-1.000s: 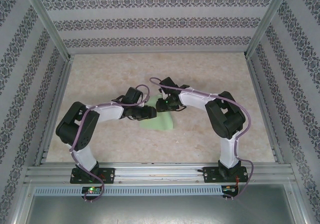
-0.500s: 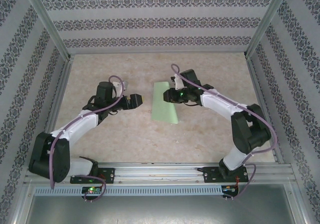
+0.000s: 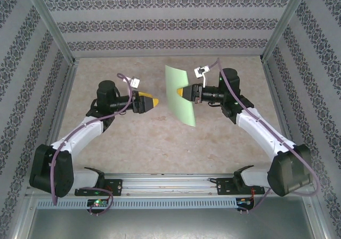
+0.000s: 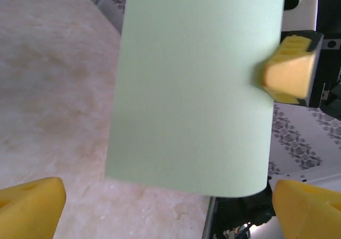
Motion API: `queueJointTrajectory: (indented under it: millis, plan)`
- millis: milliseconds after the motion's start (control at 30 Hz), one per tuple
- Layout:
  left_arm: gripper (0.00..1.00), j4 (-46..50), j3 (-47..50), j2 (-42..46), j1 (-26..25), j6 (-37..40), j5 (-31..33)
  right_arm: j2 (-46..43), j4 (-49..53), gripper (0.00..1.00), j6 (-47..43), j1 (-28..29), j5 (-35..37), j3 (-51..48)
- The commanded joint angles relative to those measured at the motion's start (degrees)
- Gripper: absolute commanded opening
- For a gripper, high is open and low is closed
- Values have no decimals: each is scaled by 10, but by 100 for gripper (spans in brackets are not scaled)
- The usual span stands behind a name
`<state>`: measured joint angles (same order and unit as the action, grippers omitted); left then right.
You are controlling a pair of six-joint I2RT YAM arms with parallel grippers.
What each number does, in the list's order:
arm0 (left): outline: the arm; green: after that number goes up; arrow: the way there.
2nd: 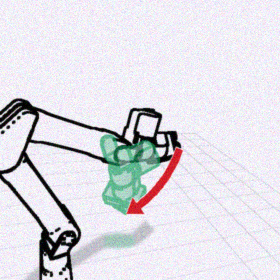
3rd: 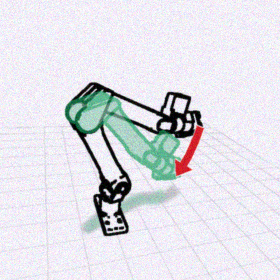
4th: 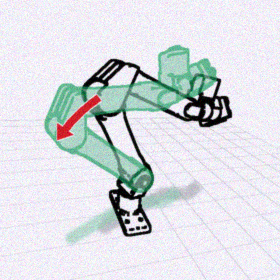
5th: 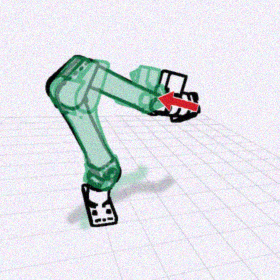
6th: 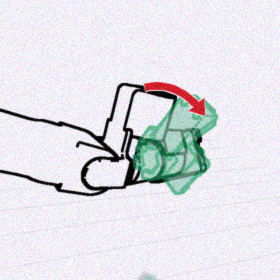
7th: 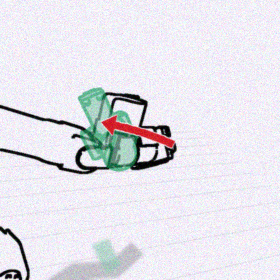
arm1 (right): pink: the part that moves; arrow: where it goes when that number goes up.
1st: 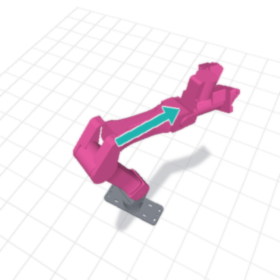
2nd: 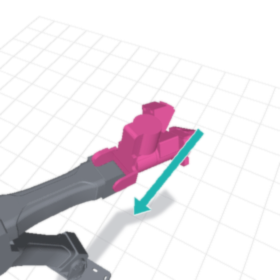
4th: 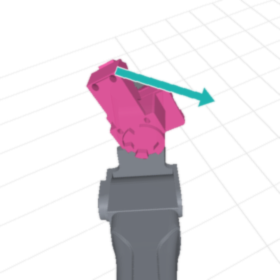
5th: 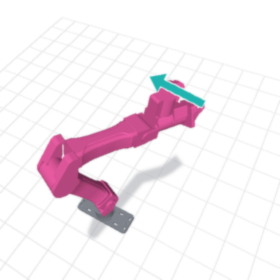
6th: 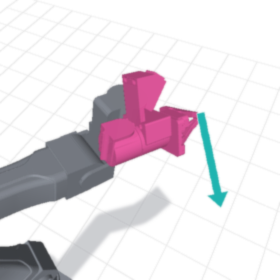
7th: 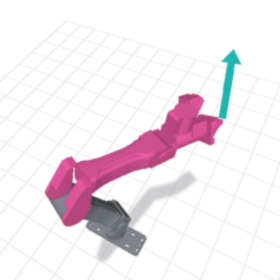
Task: Fold a paper plane with a square sheet of paper (fold left side to right side)
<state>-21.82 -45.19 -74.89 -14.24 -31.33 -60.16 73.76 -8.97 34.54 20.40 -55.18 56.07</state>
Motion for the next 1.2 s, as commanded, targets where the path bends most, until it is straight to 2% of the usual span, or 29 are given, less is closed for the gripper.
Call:
queueJointTrajectory:
  millis: [0, 267, 333, 433, 567, 667, 767, 933, 1067, 1167]
  plan:
    - [100, -98, -37, -20, 2, -31, -76, -19, -50, 22, 21, 12, -77, 9]
    - [100, -134, -65, -24, -6, -38, -133, -10, -49, 21, 16, 46, -113, 47]
    - [97, -132, -70, -20, -9, -38, -140, -5, -45, 22, 10, 47, -107, 52]
    - [83, -130, -73, -15, -10, -39, -145, 0, -39, 22, 0, 40, -91, 52]
    - [60, -126, -73, -8, -10, -40, -149, 2, -25, 22, -12, 27, -68, 48]
    - [35, -114, -75, -5, -11, -36, -148, 1, -6, 24, -26, 18, -50, 46]
    - [14, -83, -78, -1, -10, -18, -137, -6, 7, 29, -36, 7, -30, 38]
    - [1, 12, -81, 8, -10, 26, -81, -26, 42, 47, -62, -10, 19, 22]
    - [0, 92, -81, -6, -11, 19, -16, -52, 83, 64, -79, -33, 103, 1]
    - [0, 114, -66, -37, -12, -11, 16, -67, 120, 72, -87, -52, 181, -14]
